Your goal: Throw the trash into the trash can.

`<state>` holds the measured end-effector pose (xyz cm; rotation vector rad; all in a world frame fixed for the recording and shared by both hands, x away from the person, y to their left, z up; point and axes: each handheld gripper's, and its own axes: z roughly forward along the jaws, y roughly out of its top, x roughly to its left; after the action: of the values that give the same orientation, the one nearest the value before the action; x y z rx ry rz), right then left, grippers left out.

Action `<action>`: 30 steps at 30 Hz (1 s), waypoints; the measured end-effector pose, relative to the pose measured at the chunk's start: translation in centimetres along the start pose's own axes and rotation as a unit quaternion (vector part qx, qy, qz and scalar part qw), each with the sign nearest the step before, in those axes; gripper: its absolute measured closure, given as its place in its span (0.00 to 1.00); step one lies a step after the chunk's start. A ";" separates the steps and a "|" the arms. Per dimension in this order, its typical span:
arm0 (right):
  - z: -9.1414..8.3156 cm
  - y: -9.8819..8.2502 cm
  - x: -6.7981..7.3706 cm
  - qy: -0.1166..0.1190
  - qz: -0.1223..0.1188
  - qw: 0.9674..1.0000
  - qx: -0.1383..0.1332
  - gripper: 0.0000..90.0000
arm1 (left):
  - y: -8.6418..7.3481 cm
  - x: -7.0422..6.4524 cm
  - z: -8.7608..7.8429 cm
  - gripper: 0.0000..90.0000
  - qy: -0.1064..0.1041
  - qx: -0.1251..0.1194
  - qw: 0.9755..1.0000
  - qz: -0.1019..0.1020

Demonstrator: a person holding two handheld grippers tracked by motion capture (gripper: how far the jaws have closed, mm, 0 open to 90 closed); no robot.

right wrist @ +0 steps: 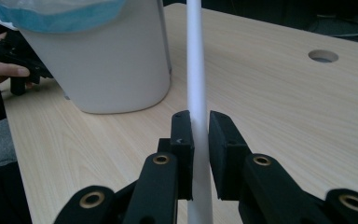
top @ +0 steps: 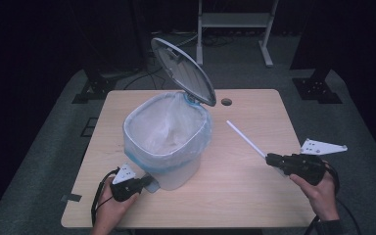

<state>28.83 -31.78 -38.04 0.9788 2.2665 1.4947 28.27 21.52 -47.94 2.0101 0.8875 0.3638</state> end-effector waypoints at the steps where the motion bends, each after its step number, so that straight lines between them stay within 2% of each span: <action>1: -0.1 0.2 0.1 0.002 -0.003 1.000 -0.002 0.88 | 0.0 0.0 0.0 1.00 0.000 0.000 1.000 0.000; 13: -0.4 2.3 1.0 0.023 -0.025 0.999 -0.023 0.88 | 0.0 0.0 0.0 1.00 0.001 -0.001 1.000 -0.001; 30: 0.1 4.6 2.8 0.061 -0.050 0.996 -0.042 0.88 | 0.0 -0.1 0.1 1.00 0.001 -0.002 1.000 -0.003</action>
<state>28.67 -28.74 -33.60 0.7577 2.2756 1.6325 28.27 21.42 -47.95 2.0037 0.8942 0.3638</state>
